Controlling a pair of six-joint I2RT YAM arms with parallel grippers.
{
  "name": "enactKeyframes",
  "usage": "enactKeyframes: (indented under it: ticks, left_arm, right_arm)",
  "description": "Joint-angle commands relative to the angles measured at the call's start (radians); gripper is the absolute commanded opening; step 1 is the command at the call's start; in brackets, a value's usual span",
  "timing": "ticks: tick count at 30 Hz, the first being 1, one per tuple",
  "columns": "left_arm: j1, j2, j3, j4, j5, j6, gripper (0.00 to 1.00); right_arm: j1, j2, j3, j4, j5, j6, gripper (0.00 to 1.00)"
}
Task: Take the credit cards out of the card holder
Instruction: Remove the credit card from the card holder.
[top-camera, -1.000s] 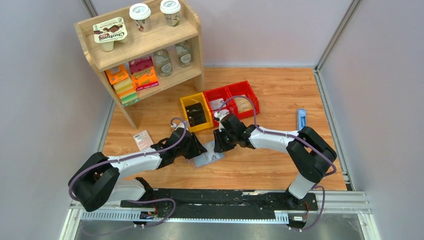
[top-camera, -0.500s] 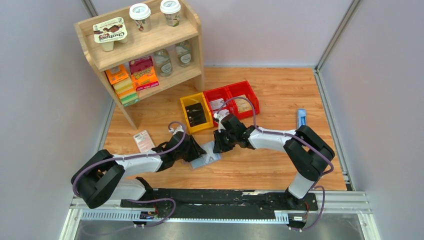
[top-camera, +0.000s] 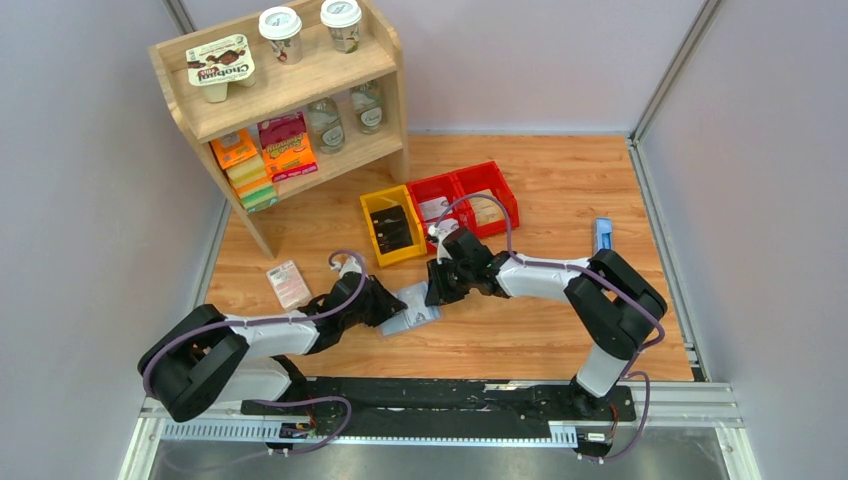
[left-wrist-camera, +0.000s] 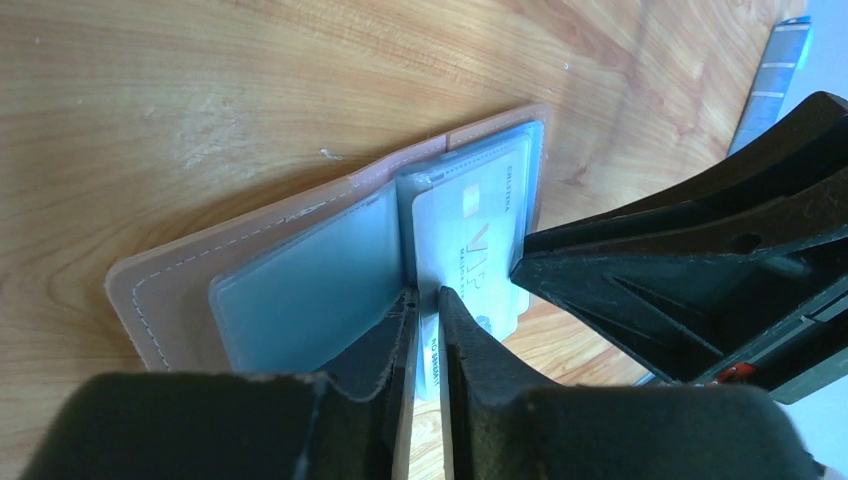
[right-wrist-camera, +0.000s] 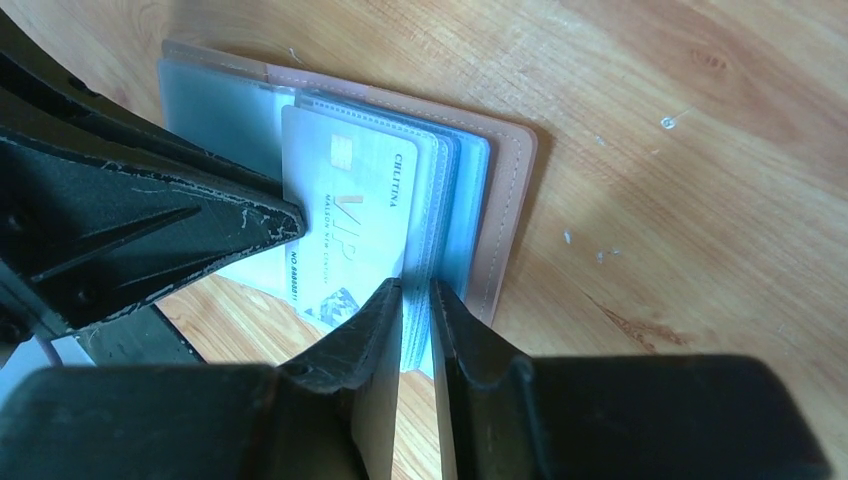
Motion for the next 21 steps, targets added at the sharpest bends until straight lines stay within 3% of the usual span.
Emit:
enactKeyframes:
  ticks: [1,9,15,21]
  left_arm:
    - [-0.005,-0.033,-0.043,0.198,0.014,-0.016,0.18]
    - [-0.005,-0.104,-0.054,0.191,0.01,0.002,0.0]
    - [-0.005,-0.113,-0.101,0.18,-0.008,-0.053,0.0]
    - [-0.005,-0.204,-0.145,0.009,-0.077,-0.099,0.0]
  right_arm:
    - [0.0,0.036,-0.026,0.026,-0.007,0.013,0.22]
    - [-0.009,0.047,-0.035,0.043,-0.024,0.032,0.22]
    - [-0.024,0.067,-0.041,0.035,-0.013,0.047,0.22]
    - [-0.049,0.094,-0.038,0.017,0.005,0.067,0.21]
